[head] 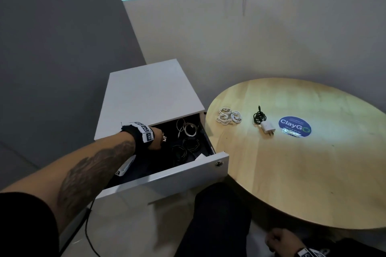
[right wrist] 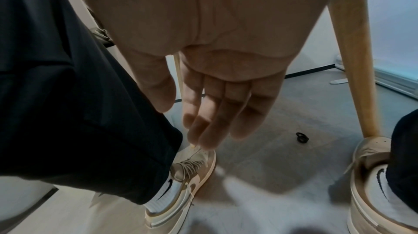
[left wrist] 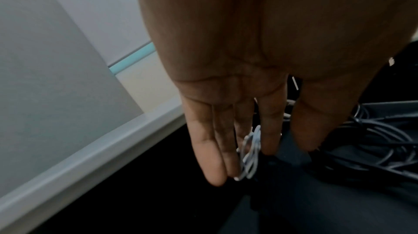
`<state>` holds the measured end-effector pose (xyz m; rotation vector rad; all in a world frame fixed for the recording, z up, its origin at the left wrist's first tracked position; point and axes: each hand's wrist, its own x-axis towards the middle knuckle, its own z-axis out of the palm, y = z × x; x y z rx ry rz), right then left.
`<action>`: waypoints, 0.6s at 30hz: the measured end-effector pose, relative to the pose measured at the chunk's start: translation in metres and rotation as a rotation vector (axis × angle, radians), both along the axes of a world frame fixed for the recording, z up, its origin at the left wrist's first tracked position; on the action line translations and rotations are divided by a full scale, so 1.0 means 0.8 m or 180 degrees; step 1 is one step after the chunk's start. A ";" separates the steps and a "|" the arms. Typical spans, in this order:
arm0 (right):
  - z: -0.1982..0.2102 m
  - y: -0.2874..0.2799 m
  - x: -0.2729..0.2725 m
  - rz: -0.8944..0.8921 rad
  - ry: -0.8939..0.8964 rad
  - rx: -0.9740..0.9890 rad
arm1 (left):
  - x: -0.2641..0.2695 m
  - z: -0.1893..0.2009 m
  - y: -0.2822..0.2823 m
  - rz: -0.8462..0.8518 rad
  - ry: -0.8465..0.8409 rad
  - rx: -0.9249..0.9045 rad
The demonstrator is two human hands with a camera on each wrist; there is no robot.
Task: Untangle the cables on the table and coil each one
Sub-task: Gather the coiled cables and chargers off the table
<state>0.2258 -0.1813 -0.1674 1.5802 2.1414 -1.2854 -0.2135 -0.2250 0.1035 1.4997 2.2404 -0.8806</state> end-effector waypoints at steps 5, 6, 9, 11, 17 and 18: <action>0.000 -0.001 0.004 0.0023 -0.0012 0.0037 | 0.022 -0.014 0.006 -0.0165 0.0142 -0.0213; -0.001 -0.002 0.004 0.0025 0.0008 0.0039 | 0.027 -0.016 0.005 -0.0266 0.0110 -0.0325; 0.002 -0.003 0.003 -0.0011 0.0028 0.0016 | 0.026 -0.014 0.012 -0.0220 0.0015 -0.0423; 0.006 -0.004 0.000 -0.0030 0.0024 -0.0016 | 0.032 -0.001 0.024 -0.0231 -0.0024 -0.0008; 0.002 -0.009 -0.004 -0.0081 0.0017 -0.0109 | 0.107 0.057 0.110 -0.0467 -0.0511 0.1021; -0.001 -0.008 -0.004 -0.0109 0.0077 -0.0120 | 0.124 0.062 0.133 -0.0538 -0.0579 0.1131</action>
